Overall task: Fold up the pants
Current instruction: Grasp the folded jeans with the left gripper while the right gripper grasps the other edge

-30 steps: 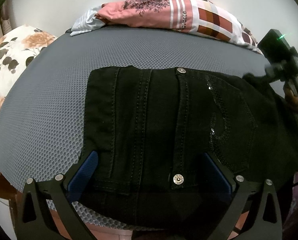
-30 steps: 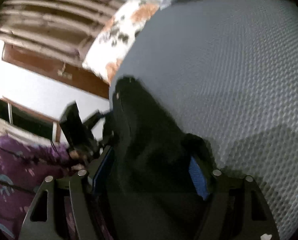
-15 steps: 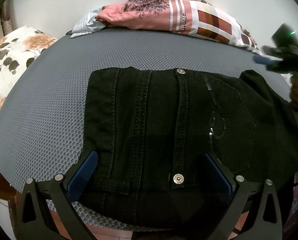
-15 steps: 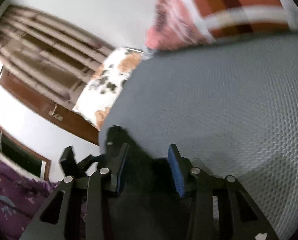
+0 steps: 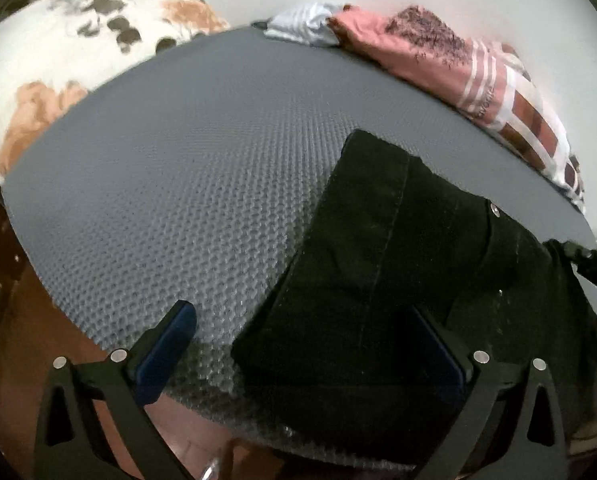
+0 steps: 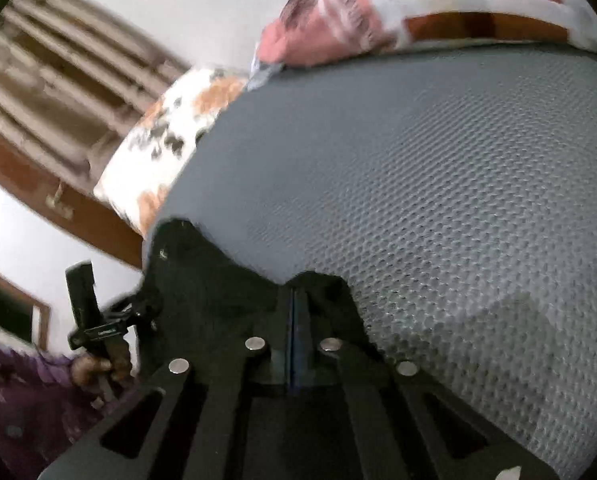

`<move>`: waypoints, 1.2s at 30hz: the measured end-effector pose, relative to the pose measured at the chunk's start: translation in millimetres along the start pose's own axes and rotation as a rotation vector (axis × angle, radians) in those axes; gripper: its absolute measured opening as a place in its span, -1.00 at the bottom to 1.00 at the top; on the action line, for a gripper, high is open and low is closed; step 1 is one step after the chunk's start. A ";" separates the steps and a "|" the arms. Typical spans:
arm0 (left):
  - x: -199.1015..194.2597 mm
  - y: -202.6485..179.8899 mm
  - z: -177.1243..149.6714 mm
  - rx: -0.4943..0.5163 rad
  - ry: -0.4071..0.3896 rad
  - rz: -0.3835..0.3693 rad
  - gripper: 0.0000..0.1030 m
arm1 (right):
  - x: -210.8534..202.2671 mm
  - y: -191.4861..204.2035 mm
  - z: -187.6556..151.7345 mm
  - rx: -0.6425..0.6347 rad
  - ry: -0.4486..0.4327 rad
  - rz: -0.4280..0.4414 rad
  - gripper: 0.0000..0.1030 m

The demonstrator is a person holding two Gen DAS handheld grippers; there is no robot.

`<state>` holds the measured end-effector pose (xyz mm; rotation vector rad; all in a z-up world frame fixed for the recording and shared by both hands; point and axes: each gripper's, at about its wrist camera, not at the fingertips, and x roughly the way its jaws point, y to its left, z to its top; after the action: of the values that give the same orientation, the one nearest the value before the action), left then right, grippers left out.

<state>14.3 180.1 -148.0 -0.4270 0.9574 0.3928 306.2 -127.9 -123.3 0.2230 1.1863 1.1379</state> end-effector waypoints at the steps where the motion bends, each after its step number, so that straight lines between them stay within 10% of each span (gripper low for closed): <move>1: -3.7 -1.4 -1.3 0.005 -0.012 0.009 0.98 | -7.5 1.4 -2.1 0.017 -0.030 0.043 -0.80; 7: -42.0 -42.6 4.3 0.178 -0.201 0.011 0.97 | 0.6 21.8 -6.6 -0.056 -0.021 0.027 -0.80; 12: -17.7 -79.0 24.0 0.334 -0.164 -0.089 0.97 | 24.6 20.9 -12.0 -0.061 0.013 -0.016 -0.90; 16: 35.7 -53.9 43.3 0.174 -0.007 -0.108 1.00 | 10.1 0.8 -15.0 0.057 -0.057 0.009 -0.95; 25: 24.6 -41.0 30.0 0.078 -0.038 -0.077 0.97 | -14.2 -31.6 -29.7 0.217 -0.113 -0.098 -1.00; 32: -21.9 -75.8 37.8 0.238 -0.202 -0.063 0.95 | -27.4 13.3 -38.9 0.115 -0.223 -0.079 -0.52; 36: 14.3 -63.0 61.6 0.173 -0.122 -0.065 0.95 | -15.9 24.6 -42.2 0.089 -0.219 -0.083 -0.48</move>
<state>95.9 160.2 -118.0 -0.2725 0.8485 0.2708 258.8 -145.8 -115.1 0.3541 1.0430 0.9637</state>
